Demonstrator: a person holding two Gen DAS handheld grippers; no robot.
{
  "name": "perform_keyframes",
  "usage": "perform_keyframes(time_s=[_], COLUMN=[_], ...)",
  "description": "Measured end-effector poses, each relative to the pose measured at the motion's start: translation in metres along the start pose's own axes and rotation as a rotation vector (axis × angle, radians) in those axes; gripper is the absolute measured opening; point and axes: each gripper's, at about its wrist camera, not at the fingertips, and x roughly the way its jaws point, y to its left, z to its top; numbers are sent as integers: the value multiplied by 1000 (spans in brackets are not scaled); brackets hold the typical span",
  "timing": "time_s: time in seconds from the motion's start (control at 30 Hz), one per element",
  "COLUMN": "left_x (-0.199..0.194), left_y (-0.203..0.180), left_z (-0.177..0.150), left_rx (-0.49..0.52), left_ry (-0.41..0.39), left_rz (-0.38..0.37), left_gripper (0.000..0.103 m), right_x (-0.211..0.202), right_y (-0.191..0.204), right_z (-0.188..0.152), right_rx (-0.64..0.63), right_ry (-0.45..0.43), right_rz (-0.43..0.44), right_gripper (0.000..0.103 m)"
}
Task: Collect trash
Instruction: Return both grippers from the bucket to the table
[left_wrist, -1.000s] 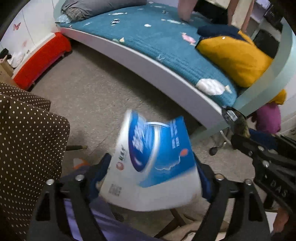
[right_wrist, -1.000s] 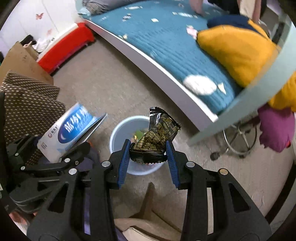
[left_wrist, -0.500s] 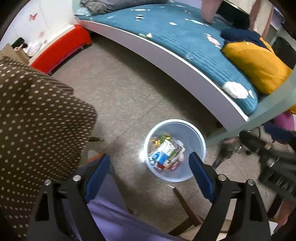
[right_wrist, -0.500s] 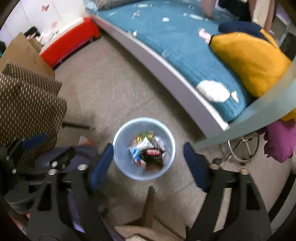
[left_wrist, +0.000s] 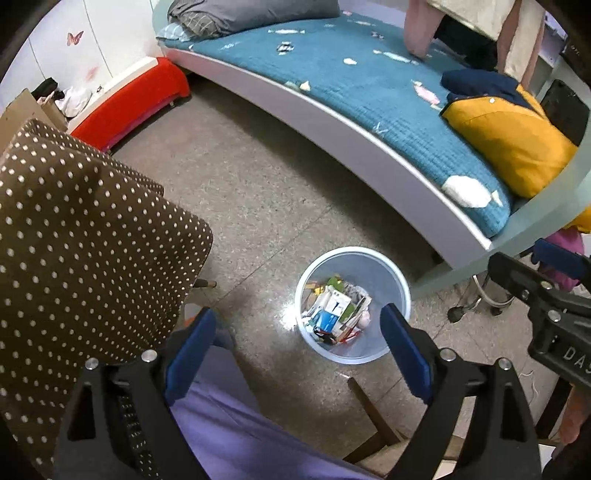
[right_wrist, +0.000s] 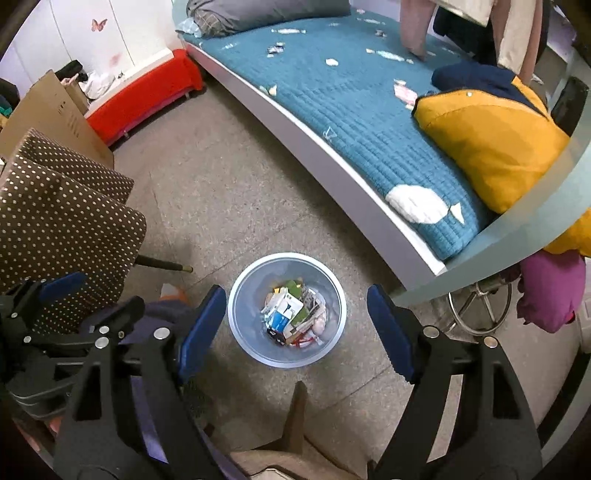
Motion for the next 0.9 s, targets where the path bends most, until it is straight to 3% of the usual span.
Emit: perform_keyframes(time_s=[0.27,0.47,0.9], left_x=[-47,-99,-189], left_y=[7,22,88], left_z=[5,6,1], left_rx=[-4,-35,-140], left_ry=[-72,-185,-369], left_rz=[15,11,86], left_gripper=[88,88,92], right_x=[-46,-80,-128], right_y=[7,19,92], right_z=[7,16,50], right_rx=[5,-9,-111], right_ry=[-92,-166,-299], right_rz=[31,70,166], right_gripper=[78,78,79])
